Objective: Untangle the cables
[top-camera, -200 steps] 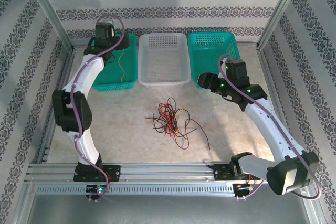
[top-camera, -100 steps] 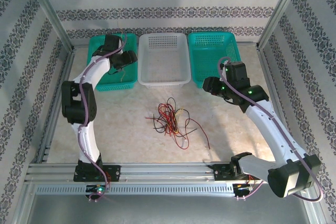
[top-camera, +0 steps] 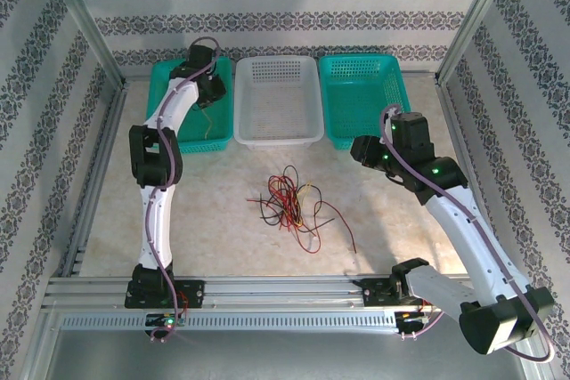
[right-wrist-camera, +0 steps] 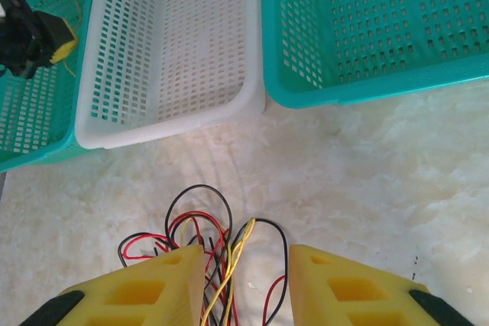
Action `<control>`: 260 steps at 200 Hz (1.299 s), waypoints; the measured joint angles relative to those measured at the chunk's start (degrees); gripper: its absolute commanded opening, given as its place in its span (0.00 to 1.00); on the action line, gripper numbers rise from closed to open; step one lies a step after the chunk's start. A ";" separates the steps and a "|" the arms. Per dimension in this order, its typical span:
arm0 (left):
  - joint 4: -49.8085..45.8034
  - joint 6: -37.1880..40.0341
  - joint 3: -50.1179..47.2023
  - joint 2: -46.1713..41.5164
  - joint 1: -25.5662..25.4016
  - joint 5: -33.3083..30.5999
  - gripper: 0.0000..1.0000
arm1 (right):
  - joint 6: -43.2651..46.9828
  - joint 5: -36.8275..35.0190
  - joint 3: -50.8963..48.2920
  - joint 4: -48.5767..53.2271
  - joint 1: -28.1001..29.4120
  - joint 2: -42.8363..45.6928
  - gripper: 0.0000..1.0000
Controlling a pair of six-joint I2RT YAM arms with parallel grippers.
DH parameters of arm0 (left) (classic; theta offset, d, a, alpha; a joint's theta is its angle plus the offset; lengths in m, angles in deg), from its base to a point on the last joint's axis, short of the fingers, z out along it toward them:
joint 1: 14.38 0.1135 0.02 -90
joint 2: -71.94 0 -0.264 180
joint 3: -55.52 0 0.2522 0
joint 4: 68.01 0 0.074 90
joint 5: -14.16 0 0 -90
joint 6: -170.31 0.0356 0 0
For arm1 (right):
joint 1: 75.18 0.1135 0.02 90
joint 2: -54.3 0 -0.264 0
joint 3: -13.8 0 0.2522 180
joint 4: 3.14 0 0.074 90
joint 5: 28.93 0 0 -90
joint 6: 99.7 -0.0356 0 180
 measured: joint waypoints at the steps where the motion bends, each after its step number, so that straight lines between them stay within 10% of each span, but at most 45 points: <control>1: -0.02 0.00 0.00 0.04 0.00 0.04 0.11 | 0.00 0.02 0.00 0.00 0.02 0.00 0.34; 147: -0.35 6.60 -0.48 0.76 -0.85 7.10 0.23 | -0.90 0.24 -2.27 -0.07 2.75 0.17 0.34; 190: -1.81 8.59 -0.50 -0.39 -1.03 -0.63 0.56 | -0.85 -0.04 -2.43 -0.07 5.55 -0.24 0.43; 260: -1.33 8.59 -15.93 -32.50 -3.17 -5.25 0.62 | -2.54 -5.55 -5.38 -0.28 16.65 -10.19 0.73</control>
